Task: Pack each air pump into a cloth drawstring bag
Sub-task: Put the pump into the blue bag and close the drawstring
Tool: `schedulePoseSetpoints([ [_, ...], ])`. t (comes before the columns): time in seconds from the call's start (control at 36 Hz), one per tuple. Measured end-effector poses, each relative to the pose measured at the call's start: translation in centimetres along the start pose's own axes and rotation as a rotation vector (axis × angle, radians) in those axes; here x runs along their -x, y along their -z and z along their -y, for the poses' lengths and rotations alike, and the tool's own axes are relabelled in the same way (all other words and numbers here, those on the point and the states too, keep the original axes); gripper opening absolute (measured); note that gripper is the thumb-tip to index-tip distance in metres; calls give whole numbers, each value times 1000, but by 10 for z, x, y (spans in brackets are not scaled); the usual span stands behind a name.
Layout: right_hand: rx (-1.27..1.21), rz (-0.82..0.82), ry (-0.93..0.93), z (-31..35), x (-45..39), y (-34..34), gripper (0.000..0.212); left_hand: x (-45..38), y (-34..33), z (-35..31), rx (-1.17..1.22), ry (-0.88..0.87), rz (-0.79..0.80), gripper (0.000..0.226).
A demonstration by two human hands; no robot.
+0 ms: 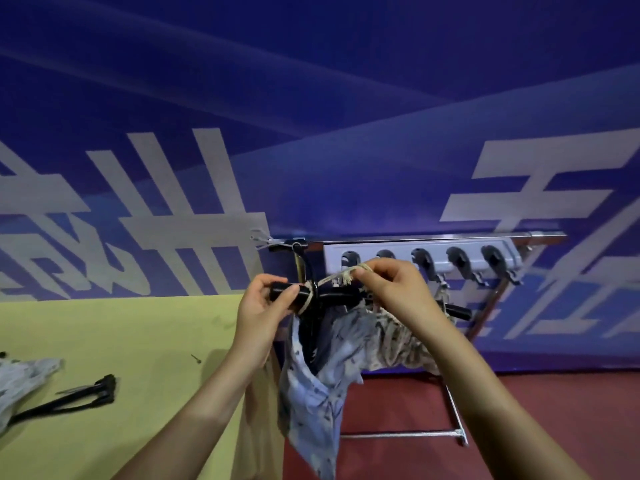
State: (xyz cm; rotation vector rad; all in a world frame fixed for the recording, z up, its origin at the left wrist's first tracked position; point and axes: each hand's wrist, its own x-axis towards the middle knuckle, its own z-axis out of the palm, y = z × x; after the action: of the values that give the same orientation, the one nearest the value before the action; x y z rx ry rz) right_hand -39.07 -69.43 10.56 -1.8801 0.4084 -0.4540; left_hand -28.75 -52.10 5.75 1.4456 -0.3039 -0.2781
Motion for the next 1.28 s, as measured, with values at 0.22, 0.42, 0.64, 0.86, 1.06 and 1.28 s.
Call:
schedulePoseSetpoints([
  [0.22,-150,149,-46,21,2,-26,24,17,-14,14,-353,-269,-6,27],
  [0.42,-154,191,-70,17,5,-38,25,32,-24,35,-258,-218,51,20],
  [0.64,-169,135,-67,10,6,-24,30,50,-20,60,-233,-26,127,31],
  [0.86,-89,90,-40,9,9,1,31,47,-33,63,-357,-84,313,38],
  [1.06,-69,83,-58,-7,18,23,28,46,-37,46,-801,-437,207,40],
  [1.28,-129,90,-50,-17,25,47,22,80,-46,-24,-525,-353,280,44],
])
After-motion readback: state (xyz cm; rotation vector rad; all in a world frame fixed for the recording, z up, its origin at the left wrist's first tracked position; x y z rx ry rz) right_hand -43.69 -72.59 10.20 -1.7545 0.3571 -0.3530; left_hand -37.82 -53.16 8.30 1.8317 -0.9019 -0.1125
